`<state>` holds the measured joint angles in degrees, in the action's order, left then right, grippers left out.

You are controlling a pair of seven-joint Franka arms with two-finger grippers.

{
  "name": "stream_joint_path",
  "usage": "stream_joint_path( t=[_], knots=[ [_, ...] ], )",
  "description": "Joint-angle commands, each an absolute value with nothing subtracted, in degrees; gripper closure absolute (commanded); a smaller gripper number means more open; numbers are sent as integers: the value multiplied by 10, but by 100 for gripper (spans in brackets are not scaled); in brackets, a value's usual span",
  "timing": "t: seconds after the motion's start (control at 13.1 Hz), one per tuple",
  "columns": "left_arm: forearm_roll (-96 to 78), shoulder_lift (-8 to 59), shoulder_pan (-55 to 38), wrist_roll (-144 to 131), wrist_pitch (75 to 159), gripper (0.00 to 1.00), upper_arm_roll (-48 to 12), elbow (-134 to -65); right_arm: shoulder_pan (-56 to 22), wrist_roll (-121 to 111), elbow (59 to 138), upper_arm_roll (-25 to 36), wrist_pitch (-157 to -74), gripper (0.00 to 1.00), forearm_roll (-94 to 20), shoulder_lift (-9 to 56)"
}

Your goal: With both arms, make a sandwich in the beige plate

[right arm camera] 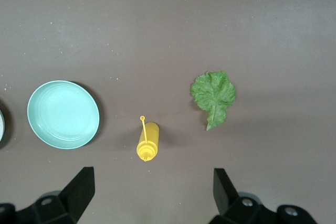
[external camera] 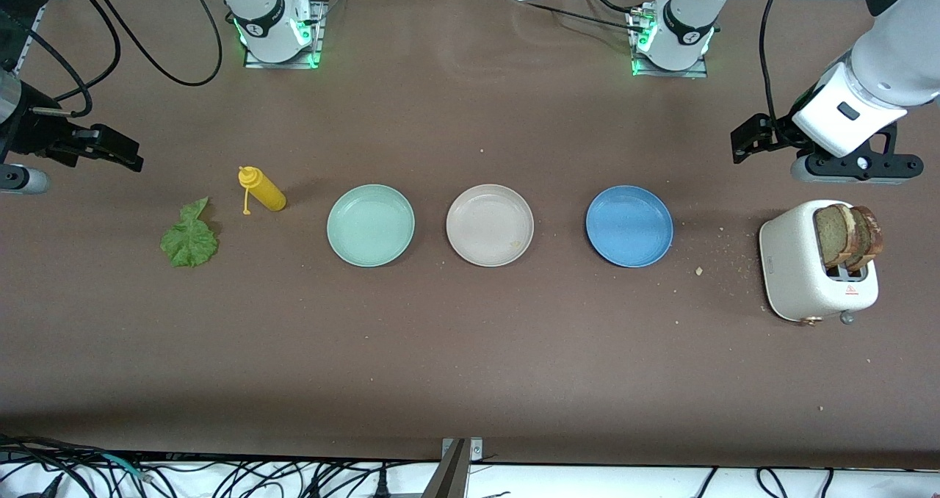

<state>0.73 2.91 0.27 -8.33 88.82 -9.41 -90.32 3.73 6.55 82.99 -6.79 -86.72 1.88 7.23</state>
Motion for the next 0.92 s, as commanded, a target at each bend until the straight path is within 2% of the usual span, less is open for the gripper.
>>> stream_joint_path(
  t=[0.0,0.84],
  knots=[
    [1,36,9,-83,874,0,-98,-884,38,61,820,-68,-860,0,19,69],
    [2,37,9,-79,874,0,-98,-884,41,68,829,-67,-867,0,13,96]
  ],
)
